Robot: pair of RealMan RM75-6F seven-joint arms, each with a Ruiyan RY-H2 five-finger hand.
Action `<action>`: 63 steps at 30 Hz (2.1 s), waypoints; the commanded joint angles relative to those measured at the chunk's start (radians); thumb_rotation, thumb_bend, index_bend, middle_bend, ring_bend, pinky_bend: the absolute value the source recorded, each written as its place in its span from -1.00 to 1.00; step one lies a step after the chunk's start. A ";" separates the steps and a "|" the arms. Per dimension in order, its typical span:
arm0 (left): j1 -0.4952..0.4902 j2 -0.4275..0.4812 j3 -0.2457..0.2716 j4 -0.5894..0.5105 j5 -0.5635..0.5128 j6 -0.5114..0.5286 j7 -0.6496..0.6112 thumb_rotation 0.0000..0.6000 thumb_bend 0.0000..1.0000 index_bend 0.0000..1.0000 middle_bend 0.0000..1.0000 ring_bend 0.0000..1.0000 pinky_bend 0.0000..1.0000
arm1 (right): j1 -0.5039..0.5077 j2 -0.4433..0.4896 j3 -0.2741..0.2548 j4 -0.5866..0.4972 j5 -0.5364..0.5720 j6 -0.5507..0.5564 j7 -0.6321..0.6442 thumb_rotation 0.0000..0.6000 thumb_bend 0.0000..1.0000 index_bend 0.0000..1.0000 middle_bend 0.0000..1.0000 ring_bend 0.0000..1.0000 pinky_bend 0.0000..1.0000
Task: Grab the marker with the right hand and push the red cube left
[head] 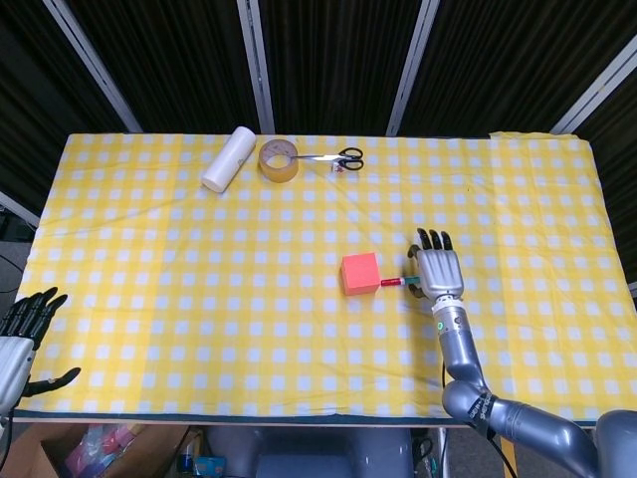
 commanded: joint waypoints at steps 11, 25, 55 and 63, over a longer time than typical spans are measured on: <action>-0.002 0.002 0.000 0.000 -0.001 -0.003 -0.009 1.00 -1.00 -1.00 -1.00 -1.00 -1.00 | 0.041 -0.032 -0.025 0.080 0.036 -0.013 0.025 1.00 -0.39 -0.25 -0.80 -1.00 -1.00; -0.003 0.004 -0.001 -0.003 -0.004 -0.003 -0.015 1.00 -1.00 -1.00 -1.00 -1.00 -1.00 | 0.064 -0.064 -0.050 0.151 0.060 -0.021 0.047 1.00 -0.39 -0.14 -0.74 -1.00 -1.00; -0.003 0.011 0.001 -0.017 -0.010 -0.008 -0.032 1.00 -1.00 -1.00 -1.00 -1.00 -1.00 | 0.047 -0.065 -0.089 0.182 -0.070 0.012 0.183 1.00 -0.06 0.15 -0.56 -0.93 -1.00; -0.004 0.013 0.001 -0.021 -0.012 -0.011 -0.034 1.00 -1.00 -1.00 -1.00 -1.00 -1.00 | 0.030 0.032 -0.072 0.026 -0.102 0.062 0.184 1.00 -0.06 0.15 -0.56 -0.93 -1.00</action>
